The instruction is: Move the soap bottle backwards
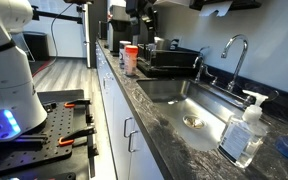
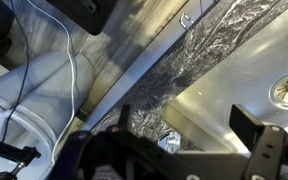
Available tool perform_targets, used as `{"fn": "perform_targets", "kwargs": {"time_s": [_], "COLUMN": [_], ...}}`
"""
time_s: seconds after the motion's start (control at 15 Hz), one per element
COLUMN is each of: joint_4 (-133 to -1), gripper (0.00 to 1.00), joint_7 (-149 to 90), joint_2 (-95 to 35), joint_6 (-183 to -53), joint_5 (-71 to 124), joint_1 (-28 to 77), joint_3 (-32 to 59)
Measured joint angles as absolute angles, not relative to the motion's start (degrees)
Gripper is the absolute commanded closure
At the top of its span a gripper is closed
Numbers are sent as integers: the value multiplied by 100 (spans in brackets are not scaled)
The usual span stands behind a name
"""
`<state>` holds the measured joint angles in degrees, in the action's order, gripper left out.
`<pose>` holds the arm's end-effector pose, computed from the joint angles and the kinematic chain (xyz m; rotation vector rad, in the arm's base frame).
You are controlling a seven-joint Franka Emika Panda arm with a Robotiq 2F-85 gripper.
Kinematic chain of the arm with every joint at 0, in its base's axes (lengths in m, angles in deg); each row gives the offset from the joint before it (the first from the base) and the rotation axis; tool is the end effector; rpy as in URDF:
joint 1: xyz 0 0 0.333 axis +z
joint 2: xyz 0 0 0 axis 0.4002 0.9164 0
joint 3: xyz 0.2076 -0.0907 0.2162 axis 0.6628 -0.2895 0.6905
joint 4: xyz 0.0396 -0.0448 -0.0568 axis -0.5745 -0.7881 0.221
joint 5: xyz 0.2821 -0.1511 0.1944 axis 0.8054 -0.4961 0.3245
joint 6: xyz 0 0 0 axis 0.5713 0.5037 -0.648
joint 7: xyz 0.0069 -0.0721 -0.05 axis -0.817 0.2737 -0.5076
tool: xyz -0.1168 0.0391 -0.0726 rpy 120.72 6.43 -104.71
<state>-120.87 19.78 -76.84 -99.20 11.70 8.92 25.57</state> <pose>0.3597 -0.0726 0.4196 2.5071 -1.2641 0.1765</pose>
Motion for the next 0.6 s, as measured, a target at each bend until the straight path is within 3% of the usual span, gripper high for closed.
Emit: {"fn": "perform_targets", "kwargs": {"time_s": [0.6], "joint_4": [-12020], "gripper": [0], "joint_7": [5237], "joint_2": [-7267], "joint_6": [-9931], "joint_5": [-362], "joint_1": [655], "joint_3": [2620]}}
